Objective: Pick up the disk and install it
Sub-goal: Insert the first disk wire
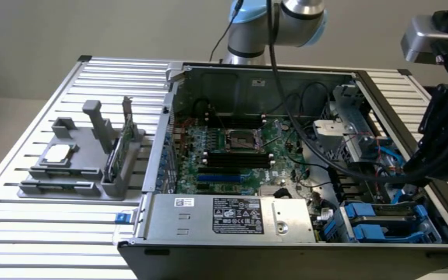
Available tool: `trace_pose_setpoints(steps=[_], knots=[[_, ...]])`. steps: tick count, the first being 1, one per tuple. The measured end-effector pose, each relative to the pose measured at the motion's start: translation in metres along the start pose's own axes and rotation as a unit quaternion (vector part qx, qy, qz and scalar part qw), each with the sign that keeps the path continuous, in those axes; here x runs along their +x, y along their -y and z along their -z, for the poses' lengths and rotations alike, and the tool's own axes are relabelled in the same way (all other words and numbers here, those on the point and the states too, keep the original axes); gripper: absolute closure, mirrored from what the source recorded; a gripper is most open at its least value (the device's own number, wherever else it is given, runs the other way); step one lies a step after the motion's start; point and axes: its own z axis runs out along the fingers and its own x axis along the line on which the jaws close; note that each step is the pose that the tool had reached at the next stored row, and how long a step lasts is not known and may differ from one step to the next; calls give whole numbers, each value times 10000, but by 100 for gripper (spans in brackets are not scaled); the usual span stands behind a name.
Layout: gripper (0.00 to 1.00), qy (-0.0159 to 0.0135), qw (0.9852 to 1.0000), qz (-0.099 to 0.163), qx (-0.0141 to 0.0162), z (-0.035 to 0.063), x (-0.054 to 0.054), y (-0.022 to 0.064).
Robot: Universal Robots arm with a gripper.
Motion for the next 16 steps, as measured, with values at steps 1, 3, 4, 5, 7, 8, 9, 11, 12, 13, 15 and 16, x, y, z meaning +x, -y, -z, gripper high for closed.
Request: trace_pose_setpoints(steps=[1,3,4,5,7,8,9,11,12,13,15,16], knots=[[75,-2,10000,-81,1,0,0,0],[75,-6,9997,-239,2,0,0,0],[75,-8,9995,-321,3,0,0,0],[75,-10,9992,-405,4,0,0,0],[75,-13,9984,-564,5,0,0,0],[75,-16,9979,-647,6,0,0,0],[75,-17,9974,-725,7,0,0,0],[75,-21,9961,-886,8,0,0,0],[75,-23,9952,-975,9,0,0,0],[75,-25,9945,-1052,10,0,0,0],[75,-29,9925,-1224,12,0,0,0],[75,-31,9915,-1304,12,0,0,0]])
